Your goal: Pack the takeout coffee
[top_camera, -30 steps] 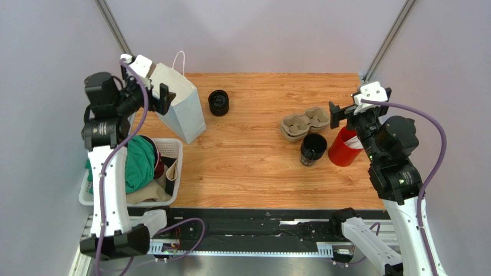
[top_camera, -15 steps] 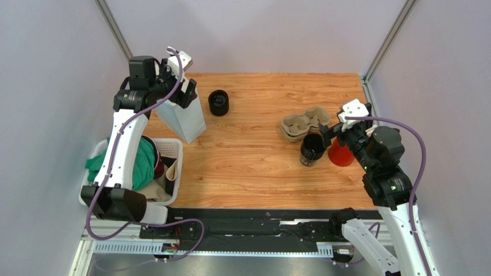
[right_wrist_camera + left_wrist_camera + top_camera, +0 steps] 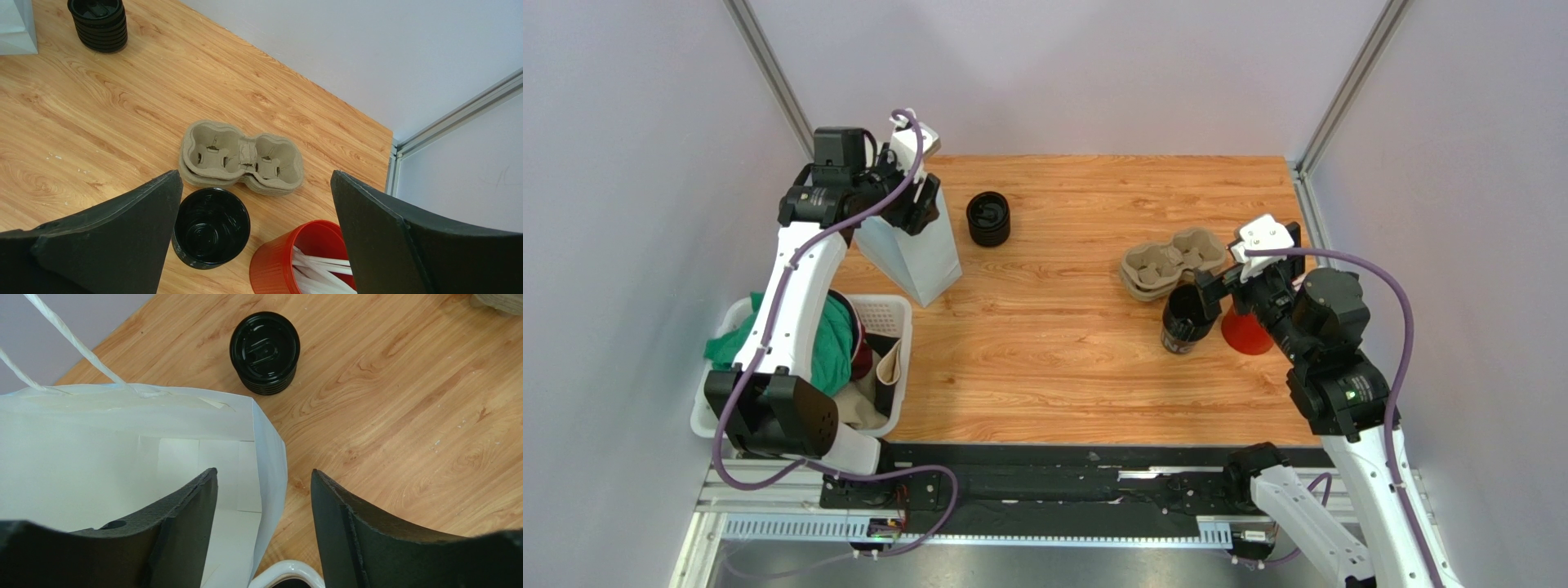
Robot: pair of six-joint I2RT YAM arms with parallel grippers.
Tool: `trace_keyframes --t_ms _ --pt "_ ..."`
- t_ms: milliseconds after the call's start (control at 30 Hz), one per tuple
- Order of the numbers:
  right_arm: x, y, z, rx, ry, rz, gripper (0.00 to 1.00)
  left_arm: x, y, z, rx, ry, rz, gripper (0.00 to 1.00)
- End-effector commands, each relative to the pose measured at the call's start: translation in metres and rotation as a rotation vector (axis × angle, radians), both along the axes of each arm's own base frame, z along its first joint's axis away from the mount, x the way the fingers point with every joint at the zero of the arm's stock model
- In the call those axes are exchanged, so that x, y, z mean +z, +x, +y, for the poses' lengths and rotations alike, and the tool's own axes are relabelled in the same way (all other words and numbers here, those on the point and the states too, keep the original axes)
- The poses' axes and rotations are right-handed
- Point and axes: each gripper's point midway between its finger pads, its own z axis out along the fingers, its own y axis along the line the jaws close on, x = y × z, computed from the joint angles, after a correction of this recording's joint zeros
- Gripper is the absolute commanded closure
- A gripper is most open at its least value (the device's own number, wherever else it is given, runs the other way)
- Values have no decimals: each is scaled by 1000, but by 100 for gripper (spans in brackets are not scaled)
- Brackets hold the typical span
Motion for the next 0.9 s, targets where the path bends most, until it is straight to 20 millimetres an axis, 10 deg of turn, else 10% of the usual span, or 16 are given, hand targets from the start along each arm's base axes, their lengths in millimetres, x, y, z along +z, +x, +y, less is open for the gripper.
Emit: trace_keyframes --t_ms 0,500,867 --pt "13 1 -1 -8 3 -58 1 -14 0 1 -15 34 24 36" --pt "11 1 -3 -19 -4 -69 1 -28 -2 -11 -39 51 55 85" --pt "8 3 -3 -23 -10 -66 1 -25 -25 -34 -86 41 68 91"
